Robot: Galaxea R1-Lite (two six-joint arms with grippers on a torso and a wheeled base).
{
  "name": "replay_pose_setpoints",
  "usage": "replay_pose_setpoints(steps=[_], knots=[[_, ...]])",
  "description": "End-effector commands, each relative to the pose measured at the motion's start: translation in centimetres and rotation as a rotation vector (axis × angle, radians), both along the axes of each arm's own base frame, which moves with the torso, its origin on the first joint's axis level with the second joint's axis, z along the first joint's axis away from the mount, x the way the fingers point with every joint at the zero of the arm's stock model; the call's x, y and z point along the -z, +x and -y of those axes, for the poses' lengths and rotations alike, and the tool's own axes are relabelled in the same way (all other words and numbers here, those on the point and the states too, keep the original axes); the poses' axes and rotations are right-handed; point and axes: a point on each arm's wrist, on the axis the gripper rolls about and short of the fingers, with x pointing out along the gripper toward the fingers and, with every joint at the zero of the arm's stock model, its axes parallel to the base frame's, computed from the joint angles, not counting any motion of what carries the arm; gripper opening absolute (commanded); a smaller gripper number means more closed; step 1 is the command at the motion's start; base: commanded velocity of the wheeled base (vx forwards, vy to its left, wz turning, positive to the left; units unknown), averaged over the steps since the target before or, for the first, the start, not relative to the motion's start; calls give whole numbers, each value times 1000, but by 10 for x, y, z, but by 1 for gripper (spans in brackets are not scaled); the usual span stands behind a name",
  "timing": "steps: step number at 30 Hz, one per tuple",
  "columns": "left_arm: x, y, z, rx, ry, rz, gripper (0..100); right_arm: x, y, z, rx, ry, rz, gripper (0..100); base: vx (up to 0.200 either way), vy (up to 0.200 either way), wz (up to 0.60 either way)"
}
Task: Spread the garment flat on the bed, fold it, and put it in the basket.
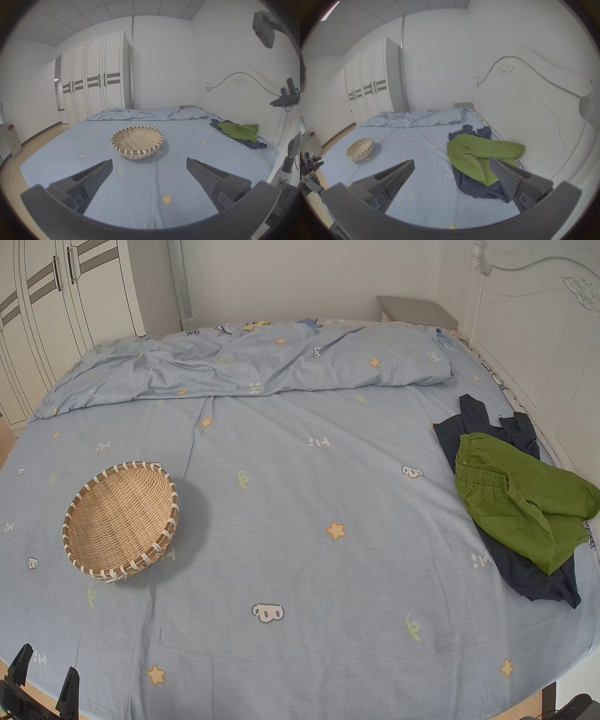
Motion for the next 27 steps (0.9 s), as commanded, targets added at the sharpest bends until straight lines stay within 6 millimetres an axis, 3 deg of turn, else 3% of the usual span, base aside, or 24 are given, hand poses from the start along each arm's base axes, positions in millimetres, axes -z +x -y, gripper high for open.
replay_pose_setpoints(steps=[1, 4, 6, 7, 9, 13, 19, 27], knots=[[5, 1, 0, -1, 0, -12, 100, 3, 173, -5, 162, -164, -415, 100, 0, 0, 0], [5, 1, 0, -2, 0, -12, 100, 20, 226, -5, 275, -243, -434, 100, 0, 0, 0], [5, 1, 0, -1, 0, -12, 100, 27, 250, -6, 316, -273, -441, 100, 0, 0, 0], [5, 1, 0, -1, 0, -12, 100, 27, 250, -6, 316, -273, -441, 100, 0, 0, 0], [5, 1, 0, -1, 0, -12, 100, 36, 282, -7, 322, -290, -471, 100, 0, 0, 0], [5, 1, 0, -1, 0, -12, 100, 50, 317, -8, 326, -300, -497, 100, 0, 0, 0], [5, 1, 0, -1, 0, -12, 100, 59, 341, -9, 316, -307, -505, 100, 0, 0, 0], [5, 1, 0, -1, 0, -12, 100, 66, 355, -11, 310, -314, -526, 100, 0, 0, 0]])
